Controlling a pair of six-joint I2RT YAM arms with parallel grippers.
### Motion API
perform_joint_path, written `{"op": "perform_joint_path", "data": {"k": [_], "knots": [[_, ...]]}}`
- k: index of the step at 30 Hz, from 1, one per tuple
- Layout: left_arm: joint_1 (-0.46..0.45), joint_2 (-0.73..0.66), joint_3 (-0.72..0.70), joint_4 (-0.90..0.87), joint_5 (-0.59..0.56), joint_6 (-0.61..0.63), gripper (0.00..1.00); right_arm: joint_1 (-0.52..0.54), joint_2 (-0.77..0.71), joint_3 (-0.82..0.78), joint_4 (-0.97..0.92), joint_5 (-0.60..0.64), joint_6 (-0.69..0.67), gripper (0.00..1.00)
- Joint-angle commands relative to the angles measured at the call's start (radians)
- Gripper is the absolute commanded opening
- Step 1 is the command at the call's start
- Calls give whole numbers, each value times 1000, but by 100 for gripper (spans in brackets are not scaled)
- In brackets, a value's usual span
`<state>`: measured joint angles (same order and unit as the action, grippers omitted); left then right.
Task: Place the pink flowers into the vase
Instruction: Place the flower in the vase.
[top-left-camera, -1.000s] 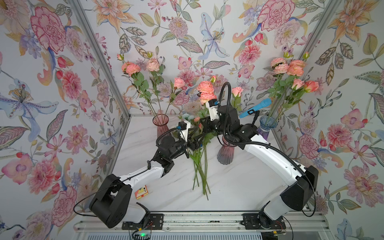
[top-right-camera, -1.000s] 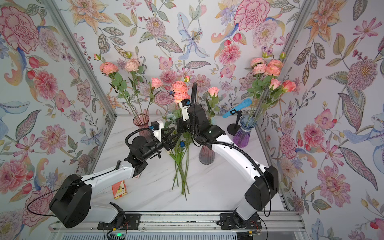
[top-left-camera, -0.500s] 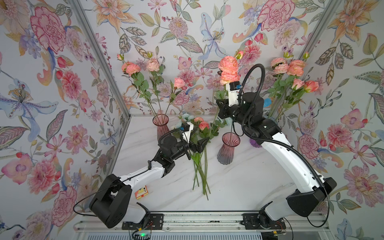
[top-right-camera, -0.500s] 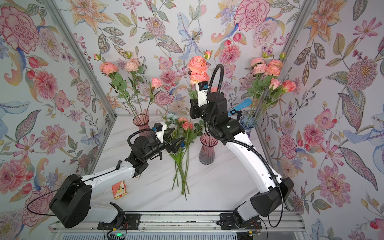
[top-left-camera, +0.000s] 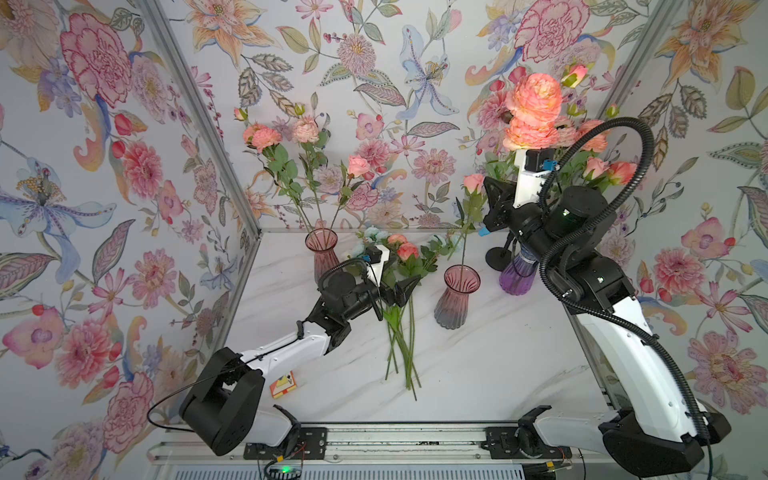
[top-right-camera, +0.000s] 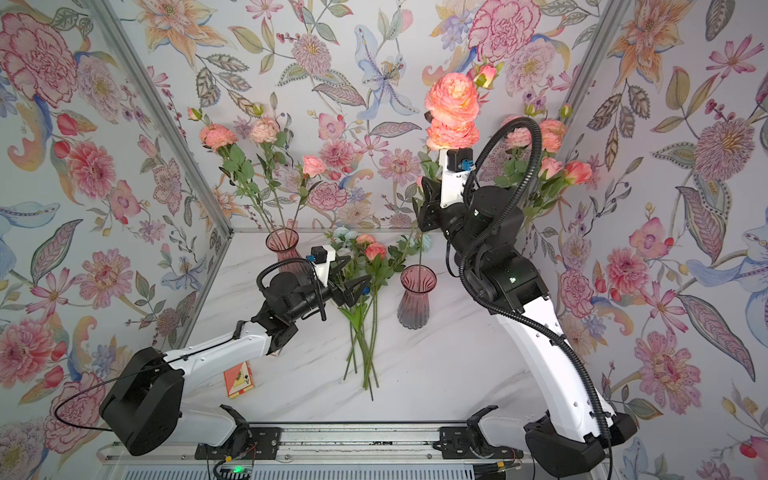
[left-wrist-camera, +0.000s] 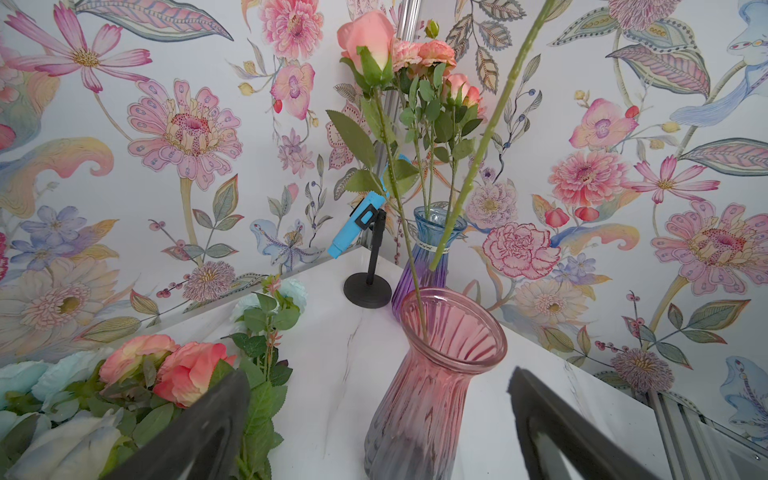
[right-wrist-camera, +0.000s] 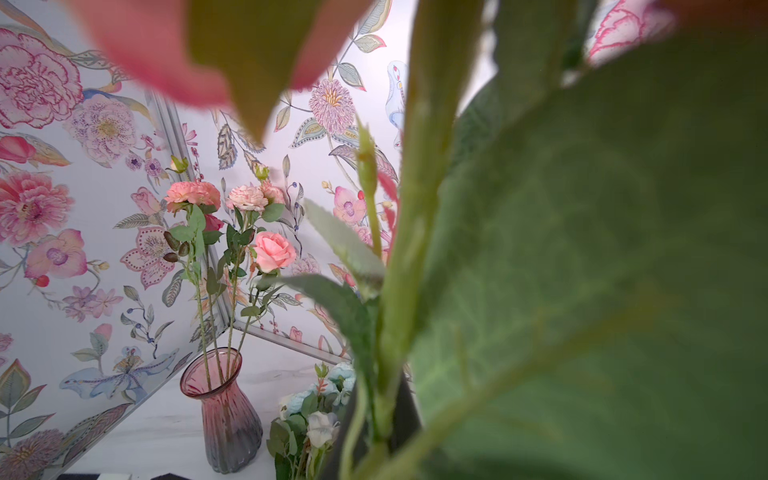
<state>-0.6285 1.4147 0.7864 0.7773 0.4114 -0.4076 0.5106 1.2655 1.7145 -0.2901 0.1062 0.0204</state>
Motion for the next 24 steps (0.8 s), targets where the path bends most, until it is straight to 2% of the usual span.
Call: {"op": "perform_joint_path", "data": {"k": [1,15,24], "knots": [[-11,5,27,-4,-5,21,100,-24,-22,-61,12,20,-19,4],[-16,13,28,-7,-6,26,100,-97,-43,-377,62,-26,78,3],[-17,18,30,-9,-5,26,100,-102,-30,-544,125,-64,158,5]]}}
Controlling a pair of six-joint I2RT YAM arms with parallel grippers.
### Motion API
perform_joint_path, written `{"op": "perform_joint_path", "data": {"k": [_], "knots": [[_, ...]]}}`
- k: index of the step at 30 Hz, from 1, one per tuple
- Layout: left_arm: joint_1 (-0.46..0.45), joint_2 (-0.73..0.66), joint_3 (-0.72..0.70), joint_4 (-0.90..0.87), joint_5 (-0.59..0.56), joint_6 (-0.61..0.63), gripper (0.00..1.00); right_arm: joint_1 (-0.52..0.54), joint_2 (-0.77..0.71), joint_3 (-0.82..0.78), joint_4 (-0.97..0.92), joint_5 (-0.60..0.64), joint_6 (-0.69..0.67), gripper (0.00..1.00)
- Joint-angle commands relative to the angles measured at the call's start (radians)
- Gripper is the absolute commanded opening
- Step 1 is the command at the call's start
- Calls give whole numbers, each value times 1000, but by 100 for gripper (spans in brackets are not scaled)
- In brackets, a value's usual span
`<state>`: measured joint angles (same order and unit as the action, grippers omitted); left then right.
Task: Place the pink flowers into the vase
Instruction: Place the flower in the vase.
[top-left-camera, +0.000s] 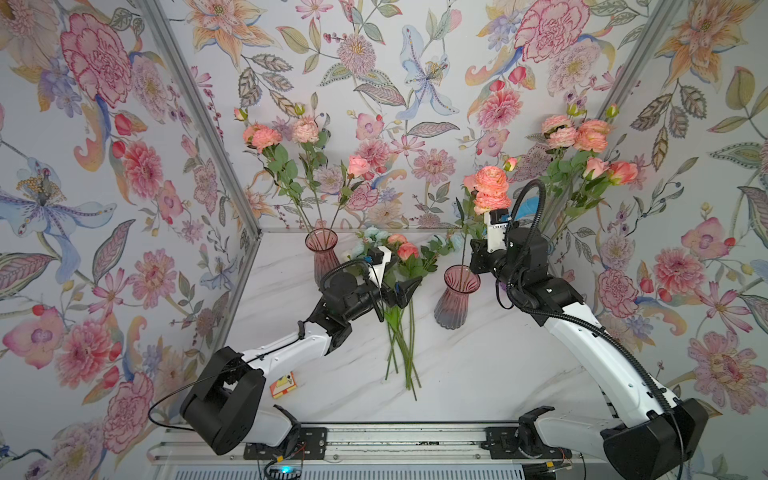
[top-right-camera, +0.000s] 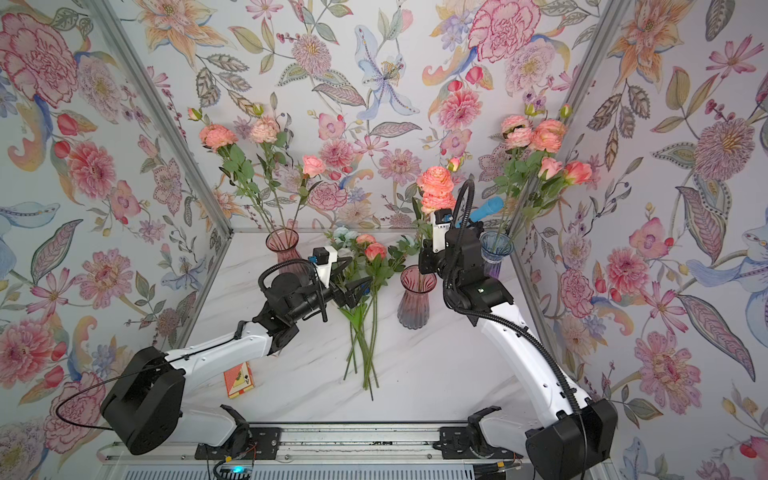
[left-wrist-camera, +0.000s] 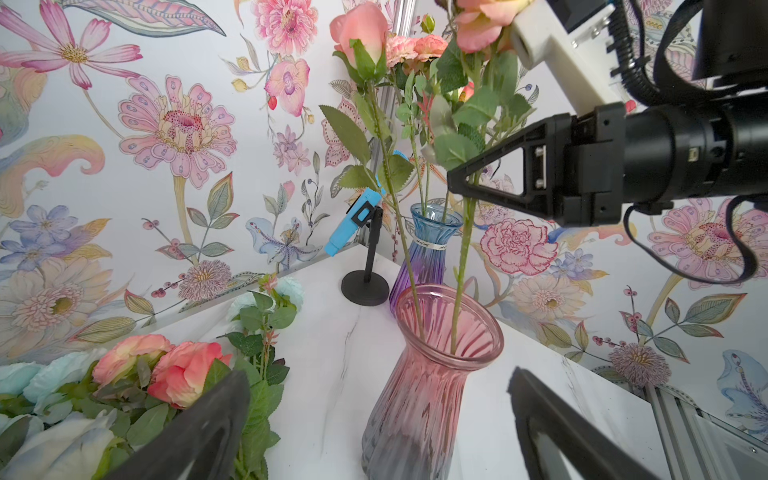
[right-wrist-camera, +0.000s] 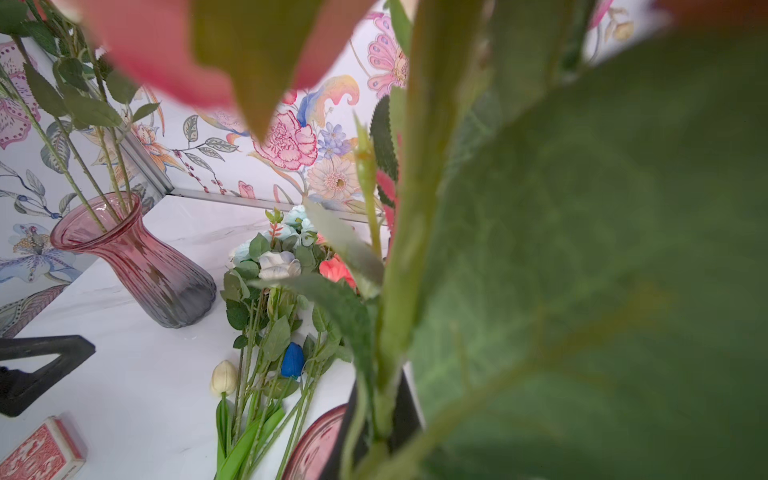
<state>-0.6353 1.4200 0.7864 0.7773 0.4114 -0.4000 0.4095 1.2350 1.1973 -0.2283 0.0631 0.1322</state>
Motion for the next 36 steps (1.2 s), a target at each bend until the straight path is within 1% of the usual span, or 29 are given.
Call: {"op": "perform_joint_path", "data": {"k": [1,5,8,12,14,18,26,30,36], "knots": [[-10,13,30,-10,-5,18,100,0,-3,-46,71,-23,54,5],[-11,16,30,-10,-6,17,100,-1,-4,-96,79,-30,71,6],[-11,19,31,-10,-4,16,100,-1,-8,-124,77,-37,77,9],[-13,20,31,-8,-3,15,100,-2,-19,-145,78,-32,81,14],[-12,22,31,-8,-3,13,100,-2,-24,-146,78,-28,81,19],[-12,22,30,-3,2,12,100,-2,-23,-142,68,-28,82,21],[-12,19,29,-4,4,13,100,0,-32,-134,49,-32,88,40],[-12,22,30,-4,3,10,100,0,-48,-136,40,-28,88,45],[-13,25,31,-4,1,9,100,1,-76,-145,31,-21,89,60]]}}
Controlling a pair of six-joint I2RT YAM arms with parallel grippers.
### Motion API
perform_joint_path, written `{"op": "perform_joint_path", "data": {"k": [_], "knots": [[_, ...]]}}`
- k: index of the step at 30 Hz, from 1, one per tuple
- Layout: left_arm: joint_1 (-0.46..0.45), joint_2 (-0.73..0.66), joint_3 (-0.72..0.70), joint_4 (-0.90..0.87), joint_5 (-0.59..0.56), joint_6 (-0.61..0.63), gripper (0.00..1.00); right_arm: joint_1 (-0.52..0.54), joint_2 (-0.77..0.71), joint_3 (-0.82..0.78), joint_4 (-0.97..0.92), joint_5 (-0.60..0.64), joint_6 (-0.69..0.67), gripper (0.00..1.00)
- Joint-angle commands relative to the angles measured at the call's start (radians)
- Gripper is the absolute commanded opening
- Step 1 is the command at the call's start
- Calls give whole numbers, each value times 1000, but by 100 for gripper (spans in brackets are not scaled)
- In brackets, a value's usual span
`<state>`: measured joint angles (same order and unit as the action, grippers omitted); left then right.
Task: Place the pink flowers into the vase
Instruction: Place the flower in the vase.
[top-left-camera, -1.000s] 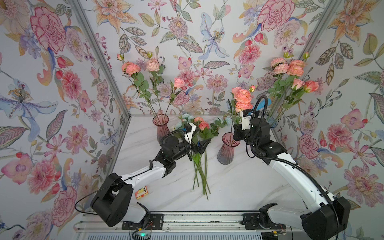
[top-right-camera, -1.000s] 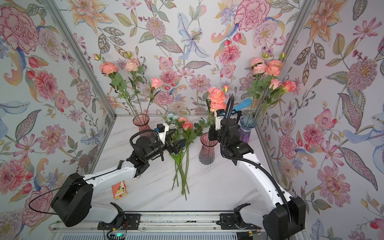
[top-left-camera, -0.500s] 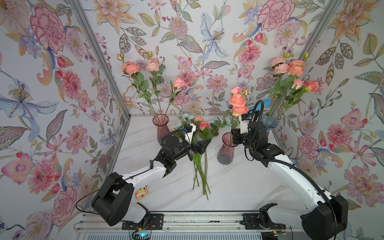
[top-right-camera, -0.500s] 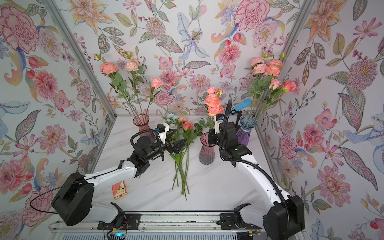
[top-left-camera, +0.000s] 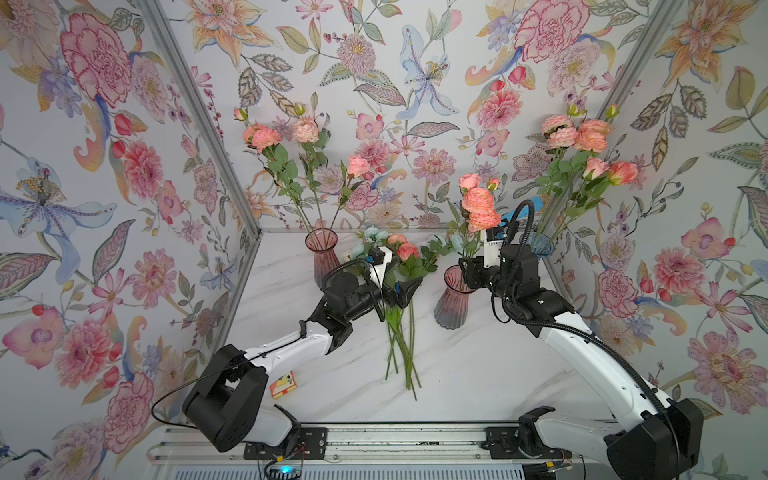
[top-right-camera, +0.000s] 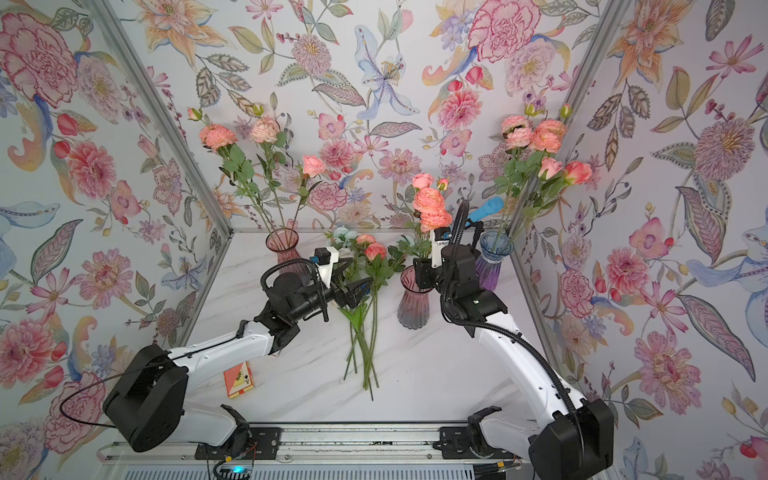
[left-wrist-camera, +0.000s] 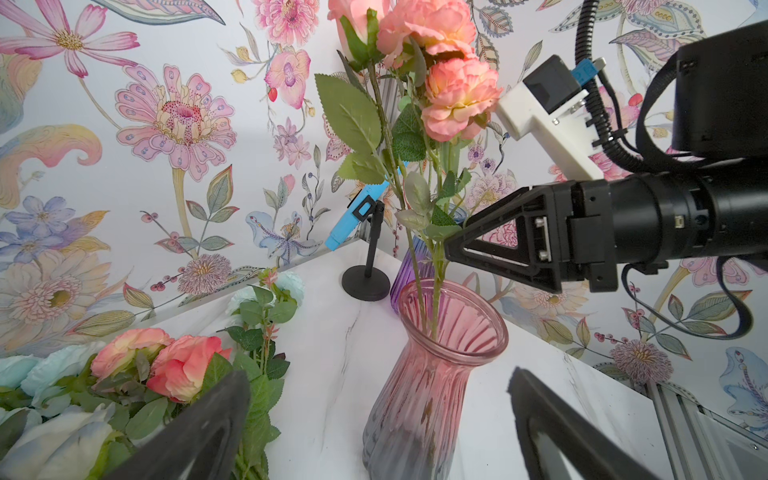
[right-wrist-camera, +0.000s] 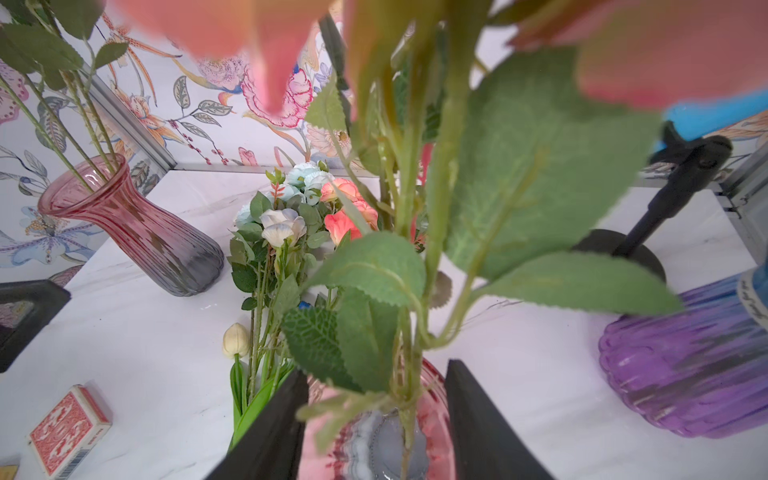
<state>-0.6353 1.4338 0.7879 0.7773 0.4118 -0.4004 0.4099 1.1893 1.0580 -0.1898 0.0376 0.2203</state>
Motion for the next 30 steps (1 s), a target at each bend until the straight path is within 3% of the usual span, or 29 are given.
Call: {"op": "perform_joint_path", "data": {"k": [1,12,24,30], "knots": [[-13,11,29,-4,-1,8,100,0,-34,-8,-7,7,2,62],[-14,20,31,-11,-13,2,100,7,-69,-15,-35,10,8,99],[-14,46,51,-64,-67,-20,100,37,-116,19,-110,-4,-1,99],[-14,95,106,-185,-121,-48,100,116,-129,57,-141,-75,-61,99]]}}
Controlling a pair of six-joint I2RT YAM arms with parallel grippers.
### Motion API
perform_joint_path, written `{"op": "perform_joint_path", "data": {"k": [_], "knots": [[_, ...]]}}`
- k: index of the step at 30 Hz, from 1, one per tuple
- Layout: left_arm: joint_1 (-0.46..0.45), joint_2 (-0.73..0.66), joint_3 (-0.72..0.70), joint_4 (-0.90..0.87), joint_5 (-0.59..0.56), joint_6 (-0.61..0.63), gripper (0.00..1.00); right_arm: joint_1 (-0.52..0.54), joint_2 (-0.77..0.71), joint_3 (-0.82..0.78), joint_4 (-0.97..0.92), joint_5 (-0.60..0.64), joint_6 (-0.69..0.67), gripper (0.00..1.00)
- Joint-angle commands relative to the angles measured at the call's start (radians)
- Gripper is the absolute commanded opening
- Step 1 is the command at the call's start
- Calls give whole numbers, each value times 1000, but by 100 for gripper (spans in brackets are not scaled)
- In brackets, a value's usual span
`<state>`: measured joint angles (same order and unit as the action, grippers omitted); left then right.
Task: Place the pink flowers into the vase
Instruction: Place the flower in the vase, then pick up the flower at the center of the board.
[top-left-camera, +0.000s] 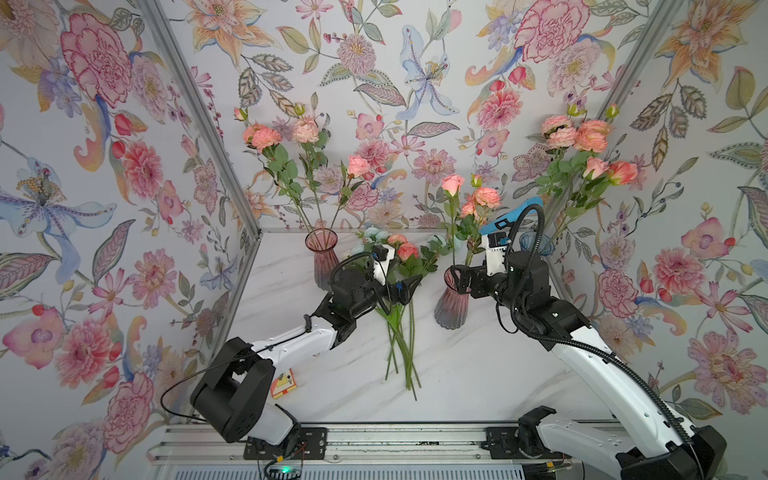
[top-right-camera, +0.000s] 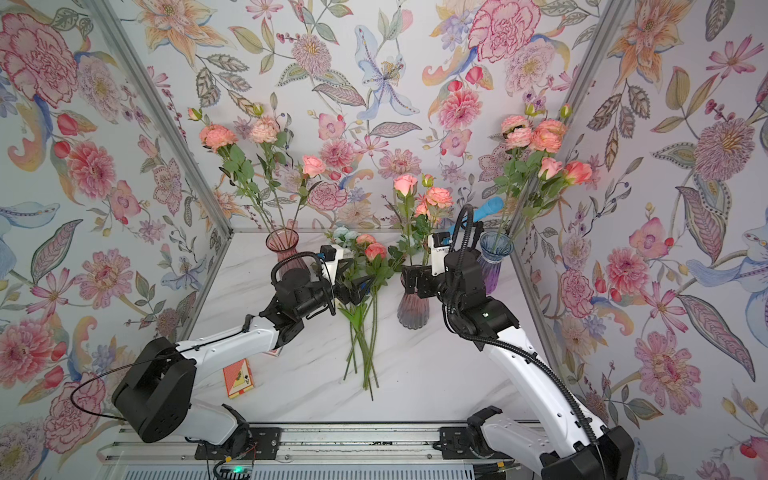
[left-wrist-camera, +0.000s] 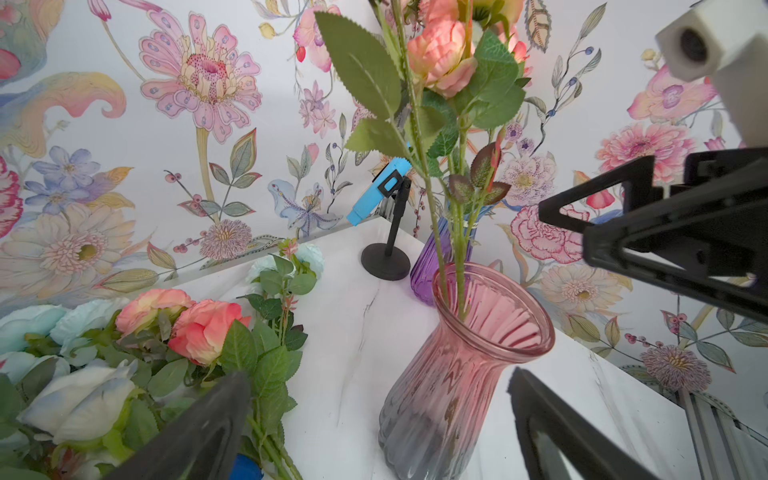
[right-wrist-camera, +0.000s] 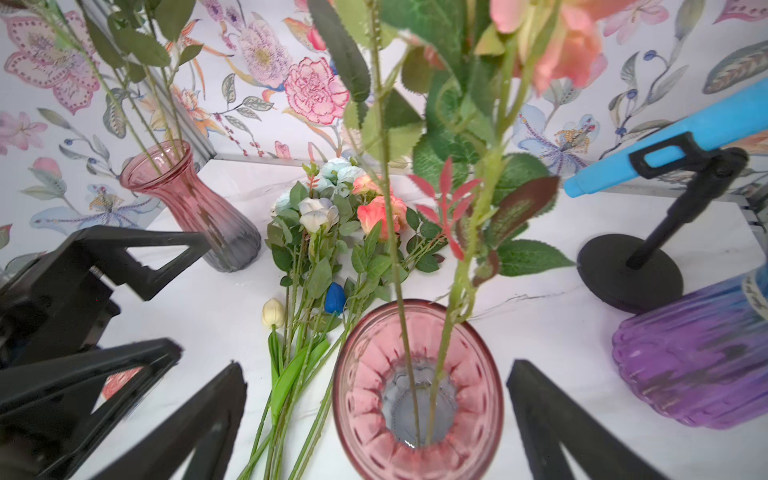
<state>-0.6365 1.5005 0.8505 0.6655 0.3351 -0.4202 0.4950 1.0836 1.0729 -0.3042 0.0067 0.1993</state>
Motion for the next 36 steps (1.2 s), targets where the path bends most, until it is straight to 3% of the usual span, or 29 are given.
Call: {"op": "perform_joint_path", "data": {"k": [1,4,10,16,24,36], "knots": [[-12,39,60,-102,-52,-37,100,42,-23,48,-30,-54,-47,99],[-11,55,79,-152,-76,-89,100,58,-18,69,-41,-104,-51,99],[-5,199,114,-180,39,-258,99,68,24,131,-106,-150,-49,99],[-5,309,123,-155,125,-400,86,95,81,193,-192,-118,-58,99],[-5,404,175,-223,164,-448,73,97,70,175,-191,-96,-64,99],[-5,485,196,-231,145,-486,67,93,47,165,-193,-60,-75,99]]}}
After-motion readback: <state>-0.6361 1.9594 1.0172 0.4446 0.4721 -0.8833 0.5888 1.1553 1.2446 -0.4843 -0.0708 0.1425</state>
